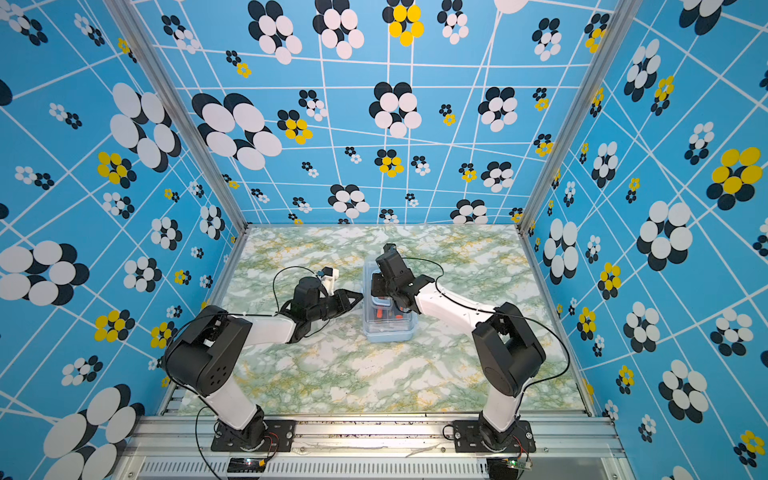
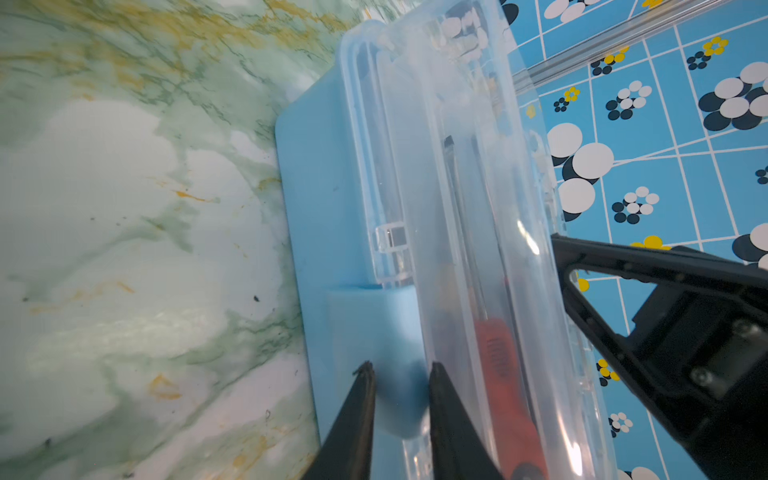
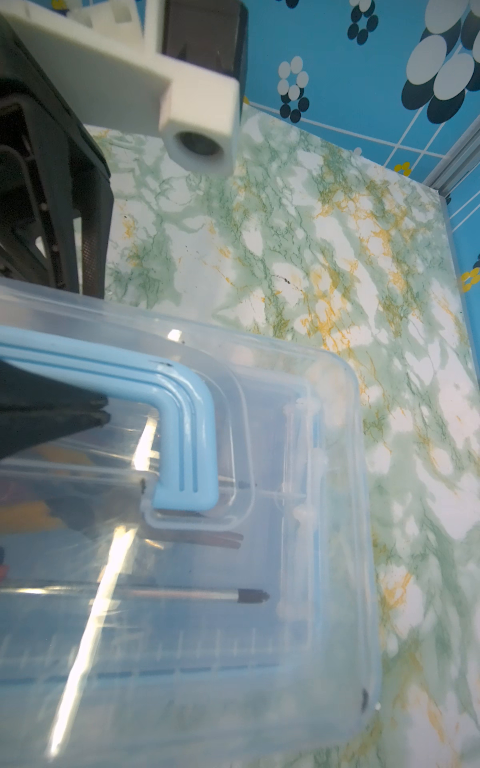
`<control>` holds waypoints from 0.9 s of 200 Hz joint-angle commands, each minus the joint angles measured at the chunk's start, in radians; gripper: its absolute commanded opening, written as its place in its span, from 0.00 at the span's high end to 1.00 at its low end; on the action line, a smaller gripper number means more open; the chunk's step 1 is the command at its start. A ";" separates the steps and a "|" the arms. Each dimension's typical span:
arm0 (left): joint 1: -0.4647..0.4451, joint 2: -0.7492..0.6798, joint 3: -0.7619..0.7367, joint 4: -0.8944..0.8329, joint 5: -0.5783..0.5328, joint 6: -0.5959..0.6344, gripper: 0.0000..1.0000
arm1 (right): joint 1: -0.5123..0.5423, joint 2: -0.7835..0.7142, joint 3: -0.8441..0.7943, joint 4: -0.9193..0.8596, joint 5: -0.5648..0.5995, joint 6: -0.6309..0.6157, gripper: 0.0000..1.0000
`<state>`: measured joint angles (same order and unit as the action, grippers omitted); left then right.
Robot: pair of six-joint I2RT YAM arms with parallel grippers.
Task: Pack the tool kit
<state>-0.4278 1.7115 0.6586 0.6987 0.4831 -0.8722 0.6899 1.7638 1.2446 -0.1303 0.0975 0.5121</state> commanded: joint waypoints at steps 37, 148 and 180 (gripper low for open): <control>-0.024 0.056 0.016 0.020 0.032 -0.005 0.77 | 0.011 0.066 -0.042 -0.099 -0.067 0.004 1.00; -0.044 0.057 0.038 -0.018 0.047 0.004 0.69 | -0.019 0.039 -0.077 -0.060 -0.119 0.026 1.00; -0.054 0.039 0.072 -0.098 0.037 0.039 0.66 | -0.018 0.047 -0.079 -0.054 -0.121 0.034 1.00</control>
<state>-0.4343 1.7447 0.6830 0.6968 0.4549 -0.8711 0.6655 1.7569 1.2182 -0.0849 0.0414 0.5396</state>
